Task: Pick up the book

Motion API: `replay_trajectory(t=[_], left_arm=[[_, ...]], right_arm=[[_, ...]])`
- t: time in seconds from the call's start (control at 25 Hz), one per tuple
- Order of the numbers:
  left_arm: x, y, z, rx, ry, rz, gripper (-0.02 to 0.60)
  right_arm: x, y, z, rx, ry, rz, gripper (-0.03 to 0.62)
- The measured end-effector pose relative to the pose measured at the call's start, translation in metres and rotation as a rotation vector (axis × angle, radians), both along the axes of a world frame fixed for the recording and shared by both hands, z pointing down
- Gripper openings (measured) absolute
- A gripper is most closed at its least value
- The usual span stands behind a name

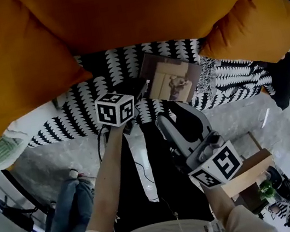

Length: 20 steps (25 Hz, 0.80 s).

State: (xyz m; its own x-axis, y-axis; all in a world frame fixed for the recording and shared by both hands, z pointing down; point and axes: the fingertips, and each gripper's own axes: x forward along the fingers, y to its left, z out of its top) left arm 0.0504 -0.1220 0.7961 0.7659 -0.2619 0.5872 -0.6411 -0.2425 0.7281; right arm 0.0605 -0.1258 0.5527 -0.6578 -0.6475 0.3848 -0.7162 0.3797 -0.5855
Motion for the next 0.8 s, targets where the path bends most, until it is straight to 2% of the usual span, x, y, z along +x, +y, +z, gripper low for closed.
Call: replay_trajectory(t=[0.12, 0.28, 0.4, 0.6, 0.8], left_arm=[[0.000, -0.008, -0.015, 0.042, -0.006, -0.009, 0.097], [0.002, -0.016, -0.040, 0.087, 0.033, -0.027, 0.075], [0.002, -0.023, -0.057, 0.118, 0.024, -0.027, 0.059], [-0.009, -0.029, -0.078, 0.117, 0.073, -0.114, 0.037], [-0.019, -0.037, -0.119, 0.178, 0.051, -0.124, 0.020]], right_arm=[[0.010, -0.002, -0.001, 0.007, 0.006, 0.013, 0.135], [0.021, -0.005, -0.006, 0.019, 0.018, 0.035, 0.135], [0.026, -0.008, -0.015, 0.035, 0.021, 0.046, 0.135], [0.025, -0.015, -0.031, 0.059, 0.019, 0.055, 0.135], [0.024, -0.020, -0.054, 0.079, 0.016, 0.065, 0.135]])
